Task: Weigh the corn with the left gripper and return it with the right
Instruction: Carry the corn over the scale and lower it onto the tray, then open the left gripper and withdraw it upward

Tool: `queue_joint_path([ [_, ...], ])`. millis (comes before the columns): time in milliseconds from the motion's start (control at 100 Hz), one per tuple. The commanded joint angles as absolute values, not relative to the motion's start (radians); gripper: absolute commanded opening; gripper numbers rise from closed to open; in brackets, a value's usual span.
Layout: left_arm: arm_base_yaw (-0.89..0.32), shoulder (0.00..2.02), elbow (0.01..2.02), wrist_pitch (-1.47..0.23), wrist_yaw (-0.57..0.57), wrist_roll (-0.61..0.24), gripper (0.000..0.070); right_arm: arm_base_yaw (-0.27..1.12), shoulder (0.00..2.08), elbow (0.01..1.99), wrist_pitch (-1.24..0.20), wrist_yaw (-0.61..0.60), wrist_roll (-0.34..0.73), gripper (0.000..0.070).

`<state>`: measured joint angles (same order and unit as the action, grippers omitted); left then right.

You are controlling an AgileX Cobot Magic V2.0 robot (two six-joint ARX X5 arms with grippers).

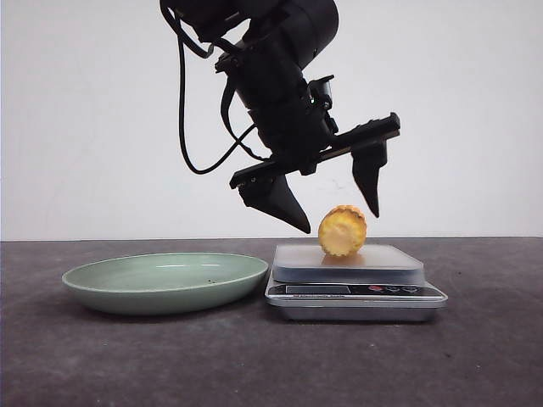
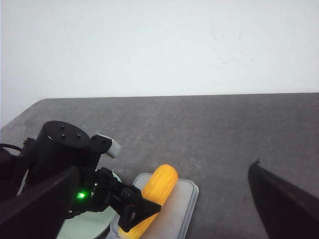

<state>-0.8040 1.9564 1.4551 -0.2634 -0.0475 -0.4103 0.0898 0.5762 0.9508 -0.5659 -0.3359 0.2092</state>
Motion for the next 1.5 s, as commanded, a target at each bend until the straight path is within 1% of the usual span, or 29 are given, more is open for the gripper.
queue_joint_path([
  [0,-0.820,1.949,1.480,-0.257,-0.045,-0.401,0.0564,0.092,0.580,0.962,-0.563,-0.332,0.201,0.0700],
  [110,-0.826,1.907,1.480,-0.257,-0.045,-0.391,0.0564,0.092,0.580,0.962,-0.570,-0.332,0.200,0.0700],
  [240,-0.832,1.798,1.480,-0.280,-0.048,-0.328,0.0564,0.092,0.580,0.962,-0.570,-0.307,0.197,0.0700],
  [360,-0.831,1.647,1.480,-0.331,-0.089,-0.249,0.0562,0.092,0.580,0.962,-0.570,-0.310,0.194,0.0700],
  [450,-0.831,1.518,1.480,-0.379,-0.107,-0.210,0.0560,0.092,0.580,0.962,-0.579,-0.311,0.194,0.0700],
  [590,-0.829,1.318,1.480,-0.488,-0.176,-0.121,0.0556,0.092,0.580,0.962,-0.588,-0.312,0.194,0.0700],
  [670,-0.828,1.222,1.480,-0.561,-0.205,-0.097,0.0556,0.092,0.580,0.962,-0.588,-0.311,0.194,0.0700],
  [810,-0.814,1.086,1.475,-0.691,-0.240,-0.096,0.0556,0.093,0.580,0.962,-0.592,-0.313,0.194,0.0700],
  [910,-0.799,0.998,1.443,-0.751,-0.280,-0.084,0.0556,0.105,0.580,0.962,-0.593,-0.313,0.194,0.0700],
  [1070,-0.763,0.837,1.315,-0.764,-0.371,-0.074,0.0556,0.117,0.580,0.962,-0.600,-0.313,0.193,0.0700],
  [1240,-0.706,0.638,1.143,-0.782,-0.419,-0.070,0.0554,0.118,0.580,0.962,-0.608,-0.313,0.189,0.0700],
  [1320,-0.690,0.550,1.080,-0.817,-0.463,-0.087,0.0555,0.124,0.580,0.962,-0.608,-0.313,0.179,0.0700],
  [1410,-0.684,0.458,1.045,-0.878,-0.519,-0.136,0.0555,0.132,0.580,0.962,-0.614,-0.313,0.175,0.0700],
  [1490,-0.685,0.382,1.036,-0.939,-0.537,-0.196,0.0555,0.138,0.580,0.962,-0.619,-0.313,0.175,0.0700],
])
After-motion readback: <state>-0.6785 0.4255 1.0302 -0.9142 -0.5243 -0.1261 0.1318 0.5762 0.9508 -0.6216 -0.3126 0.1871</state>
